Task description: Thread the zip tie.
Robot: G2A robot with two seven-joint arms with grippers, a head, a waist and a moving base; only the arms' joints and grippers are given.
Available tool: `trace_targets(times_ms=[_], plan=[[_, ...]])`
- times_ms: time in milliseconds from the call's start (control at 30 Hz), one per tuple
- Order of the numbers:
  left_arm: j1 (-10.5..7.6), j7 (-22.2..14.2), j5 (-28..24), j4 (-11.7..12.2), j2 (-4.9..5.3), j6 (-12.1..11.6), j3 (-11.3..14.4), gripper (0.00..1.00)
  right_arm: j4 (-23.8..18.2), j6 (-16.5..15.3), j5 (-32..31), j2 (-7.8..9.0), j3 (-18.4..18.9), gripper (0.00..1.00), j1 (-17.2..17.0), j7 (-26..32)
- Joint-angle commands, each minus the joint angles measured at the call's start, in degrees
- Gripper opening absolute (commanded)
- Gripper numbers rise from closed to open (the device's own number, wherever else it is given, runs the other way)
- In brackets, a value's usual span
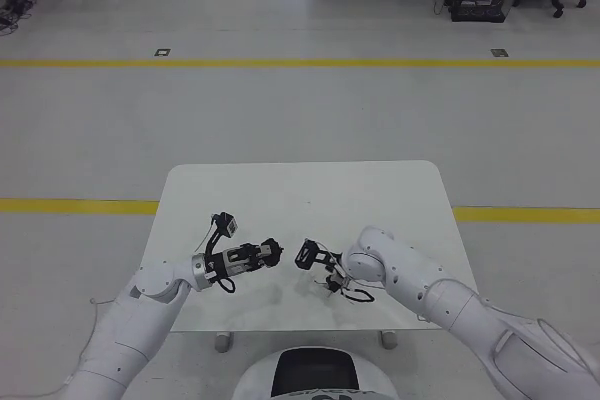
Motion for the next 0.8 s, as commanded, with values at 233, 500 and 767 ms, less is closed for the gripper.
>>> trace_targets(times_ms=[233, 500, 767], plan=[[0.00, 0.00, 0.00, 0.00, 0.00, 0.00, 0.00, 0.00, 5.21, 0.00, 1.27, -2.21, -3.22, 0.29, 2.34, -1.55], [0.00, 0.00, 0.00, 0.00, 0.00, 0.00, 0.00, 0.00, 9.25, 0.00, 1.81, -4.13, -5.42, 0.29, 3.80, -2.39], [0.00, 0.00, 0.00, 0.00, 0.00, 0.00, 0.00, 0.00, 12.36, 0.00, 2.14, -5.66, -7.07, 0.27, 4.92, -2.91]])
